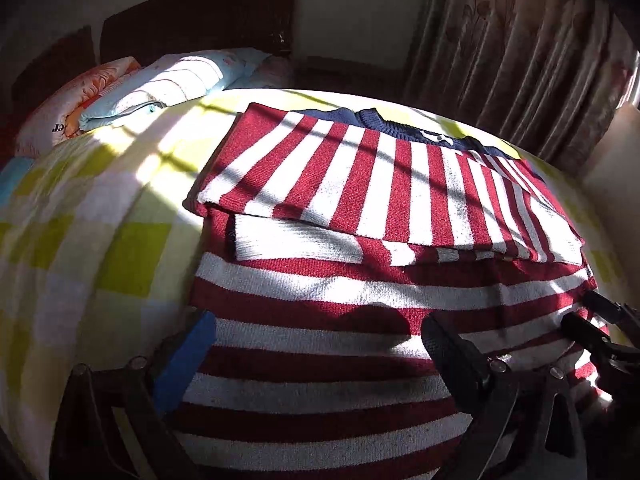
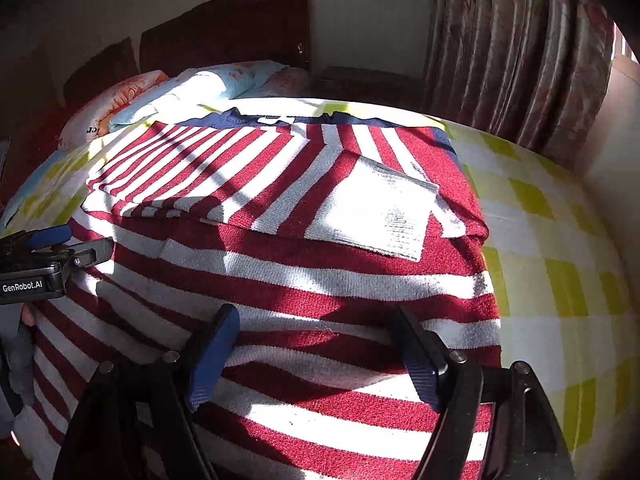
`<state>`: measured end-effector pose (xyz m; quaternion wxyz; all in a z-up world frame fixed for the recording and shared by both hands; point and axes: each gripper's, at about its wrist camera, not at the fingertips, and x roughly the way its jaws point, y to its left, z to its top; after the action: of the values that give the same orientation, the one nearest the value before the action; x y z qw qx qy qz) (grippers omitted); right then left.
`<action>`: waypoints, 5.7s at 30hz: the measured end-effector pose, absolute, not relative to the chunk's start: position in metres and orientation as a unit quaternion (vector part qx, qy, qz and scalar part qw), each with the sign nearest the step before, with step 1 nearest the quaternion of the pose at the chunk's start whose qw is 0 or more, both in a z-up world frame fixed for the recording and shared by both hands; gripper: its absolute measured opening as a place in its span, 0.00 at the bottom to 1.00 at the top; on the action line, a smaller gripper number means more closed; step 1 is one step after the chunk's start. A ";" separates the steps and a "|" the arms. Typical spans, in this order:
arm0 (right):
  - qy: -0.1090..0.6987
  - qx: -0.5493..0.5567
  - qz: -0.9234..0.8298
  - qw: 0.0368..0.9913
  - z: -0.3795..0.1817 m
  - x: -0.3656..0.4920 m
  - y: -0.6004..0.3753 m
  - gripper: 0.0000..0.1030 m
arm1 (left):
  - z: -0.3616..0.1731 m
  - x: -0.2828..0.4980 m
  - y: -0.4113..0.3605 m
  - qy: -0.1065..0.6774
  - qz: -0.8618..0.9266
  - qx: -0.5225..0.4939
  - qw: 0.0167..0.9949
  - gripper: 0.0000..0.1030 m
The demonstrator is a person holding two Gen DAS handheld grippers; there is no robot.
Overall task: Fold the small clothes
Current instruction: 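Move both grippers back along the sweater body toward the grey ribbed hem, then grasp the grey ribbed hem with both grippers and lift it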
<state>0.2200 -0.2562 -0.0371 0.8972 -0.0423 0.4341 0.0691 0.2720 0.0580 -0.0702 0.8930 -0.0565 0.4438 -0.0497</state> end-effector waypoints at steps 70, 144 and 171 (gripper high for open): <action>0.429 -0.172 0.162 0.872 -0.046 0.110 -0.176 0.60 | -0.072 0.160 0.004 0.448 -0.076 0.024 0.890 1.00; 0.399 -0.177 0.242 0.866 -0.048 0.010 -0.219 0.58 | -0.075 0.050 0.021 0.431 -0.181 0.095 0.879 1.00; 0.444 -0.049 0.143 0.883 -0.037 0.000 -0.306 0.56 | -0.070 0.054 0.076 0.454 -0.141 -0.016 0.880 1.00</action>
<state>0.0000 -0.3060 -0.0367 0.8834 -0.0490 0.4437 0.1429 0.0538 0.0760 -0.0705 0.8798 -0.0162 0.4536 -0.1408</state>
